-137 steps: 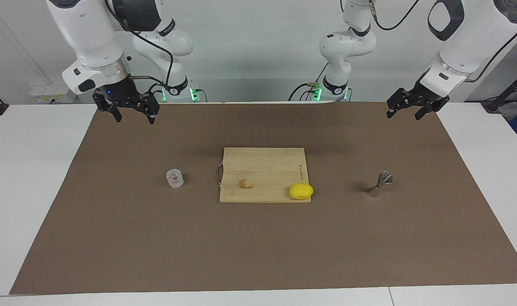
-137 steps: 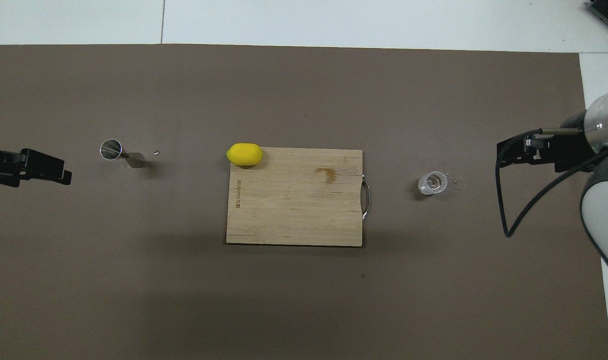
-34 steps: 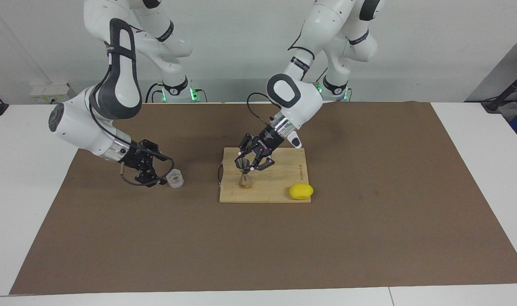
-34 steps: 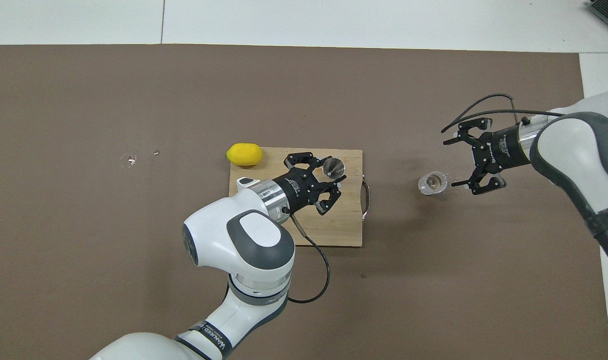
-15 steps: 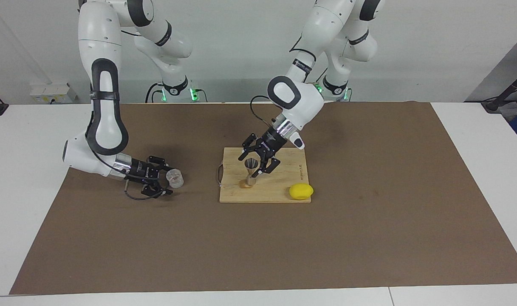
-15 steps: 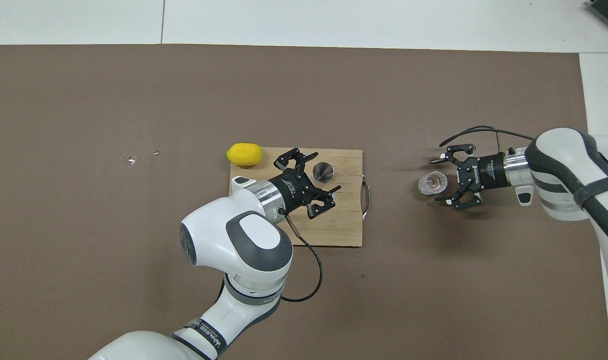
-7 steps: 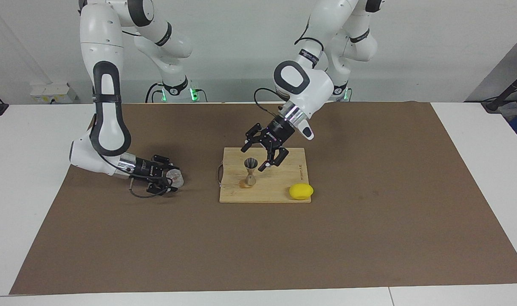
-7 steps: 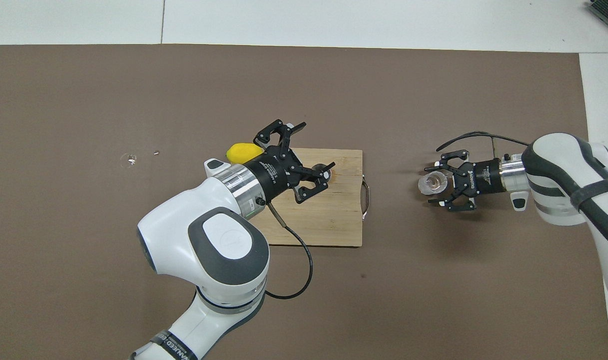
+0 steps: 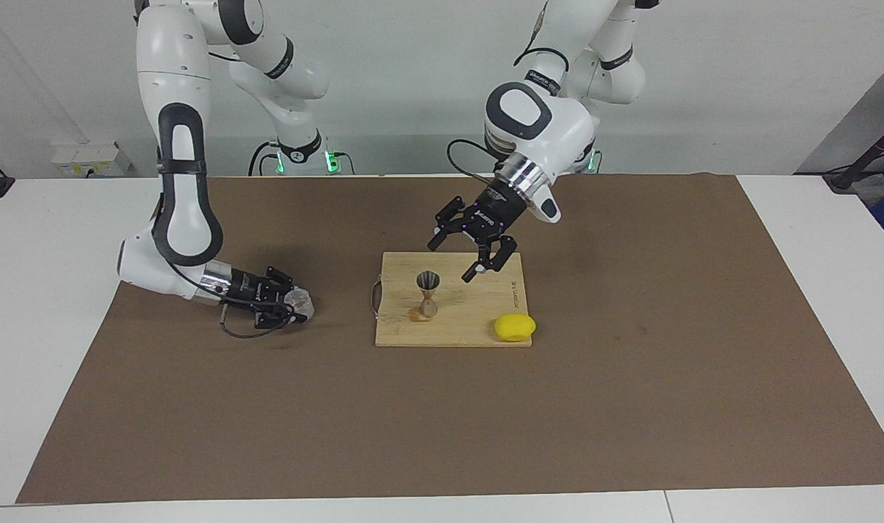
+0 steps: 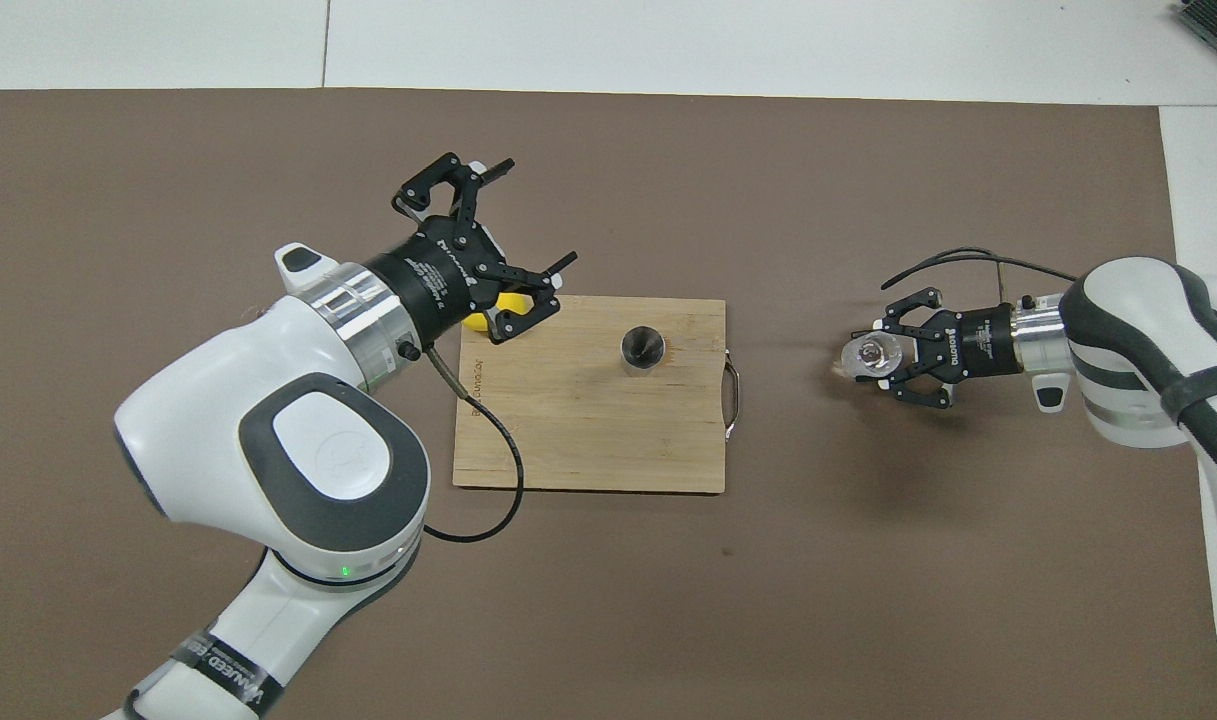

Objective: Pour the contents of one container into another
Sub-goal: 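Lift the glass with the right gripper while the left gripper withdraws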

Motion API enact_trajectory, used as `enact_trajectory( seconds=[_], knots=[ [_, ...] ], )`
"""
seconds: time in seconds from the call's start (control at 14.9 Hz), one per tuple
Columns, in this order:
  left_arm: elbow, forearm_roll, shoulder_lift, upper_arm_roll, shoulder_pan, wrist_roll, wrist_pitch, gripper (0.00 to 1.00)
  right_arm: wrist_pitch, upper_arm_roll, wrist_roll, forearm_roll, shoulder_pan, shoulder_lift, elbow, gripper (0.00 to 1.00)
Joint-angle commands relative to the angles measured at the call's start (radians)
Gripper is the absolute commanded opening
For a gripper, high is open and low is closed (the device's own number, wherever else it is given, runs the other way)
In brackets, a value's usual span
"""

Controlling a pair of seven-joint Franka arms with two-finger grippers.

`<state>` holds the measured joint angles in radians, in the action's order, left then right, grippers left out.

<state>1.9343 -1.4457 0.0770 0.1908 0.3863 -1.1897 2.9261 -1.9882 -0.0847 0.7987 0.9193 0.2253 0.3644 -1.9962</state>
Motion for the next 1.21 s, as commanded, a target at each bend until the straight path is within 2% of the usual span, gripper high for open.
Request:
enact_trajectory(
  seconds=[0.0, 0.27, 0.47, 0.81, 0.94, 1.14],
  knots=[
    [0.045, 0.144, -0.049, 0.006, -0.088, -0.016, -0.031, 1.00, -0.076, -0.004, 0.081, 0.012, -0.059, -0.083, -0.013, 0.03],
    [0.046, 0.402, -0.059, 0.006, -0.269, -0.016, -0.030, 1.00, -0.109, -0.004, 0.213, -0.052, -0.148, -0.125, 0.002, 0.04],
    [0.037, 0.620, -0.054, 0.006, -0.340, -0.014, -0.069, 1.00, -0.129, -0.003, 0.299, -0.088, -0.221, -0.136, 0.028, 0.04],
    [0.035, 1.009, -0.072, -0.002, -0.417, -0.002, -0.342, 1.00, -0.176, -0.004, 0.526, -0.298, -0.352, -0.125, 0.095, 0.03],
    [0.020, 1.186, -0.080, -0.002, -0.435, 0.027, -0.509, 1.00, -0.193, -0.004, 0.623, -0.364, -0.391, -0.119, 0.122, 0.03],
    [0.005, 1.335, -0.100, -0.002, -0.435, 0.193, -0.677, 1.00, -0.190, -0.004, 0.706, -0.407, -0.417, -0.105, 0.166, 0.04]
  ],
)
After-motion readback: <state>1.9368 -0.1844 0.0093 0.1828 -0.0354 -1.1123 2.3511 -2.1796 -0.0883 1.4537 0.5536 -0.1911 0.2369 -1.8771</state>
